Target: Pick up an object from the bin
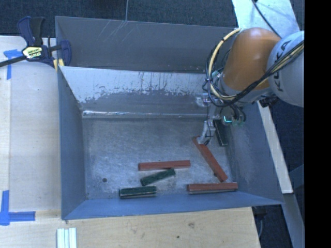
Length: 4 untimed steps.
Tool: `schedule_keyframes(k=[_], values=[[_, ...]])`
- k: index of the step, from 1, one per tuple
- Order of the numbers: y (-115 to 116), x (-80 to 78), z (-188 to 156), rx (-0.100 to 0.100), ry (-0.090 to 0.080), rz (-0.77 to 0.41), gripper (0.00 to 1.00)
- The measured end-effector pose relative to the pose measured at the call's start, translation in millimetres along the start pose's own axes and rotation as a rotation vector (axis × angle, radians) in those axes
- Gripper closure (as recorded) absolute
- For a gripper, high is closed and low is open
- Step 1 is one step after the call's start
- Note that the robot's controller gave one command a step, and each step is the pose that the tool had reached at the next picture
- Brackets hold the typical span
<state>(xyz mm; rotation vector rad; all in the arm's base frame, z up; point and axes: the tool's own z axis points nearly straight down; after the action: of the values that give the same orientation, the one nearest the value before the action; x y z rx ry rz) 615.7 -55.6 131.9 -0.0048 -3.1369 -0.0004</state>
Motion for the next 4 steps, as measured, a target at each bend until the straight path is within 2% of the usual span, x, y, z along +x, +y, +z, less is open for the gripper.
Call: schedule_keyframes(k=[1, 2, 3, 4], values=[[163.0, 34.2, 36.4, -0.004, -0.003, 0.133, 0.00], [93.8, 56.0, 61.8, 0.000, -0.005, 0.053, 0.00], [138.6, 80.4, 33.5, 0.000, -0.004, -0.432, 0.00], [190.9, 130.8, 62.0, 0.001, -0.011, -0.735, 0.00]])
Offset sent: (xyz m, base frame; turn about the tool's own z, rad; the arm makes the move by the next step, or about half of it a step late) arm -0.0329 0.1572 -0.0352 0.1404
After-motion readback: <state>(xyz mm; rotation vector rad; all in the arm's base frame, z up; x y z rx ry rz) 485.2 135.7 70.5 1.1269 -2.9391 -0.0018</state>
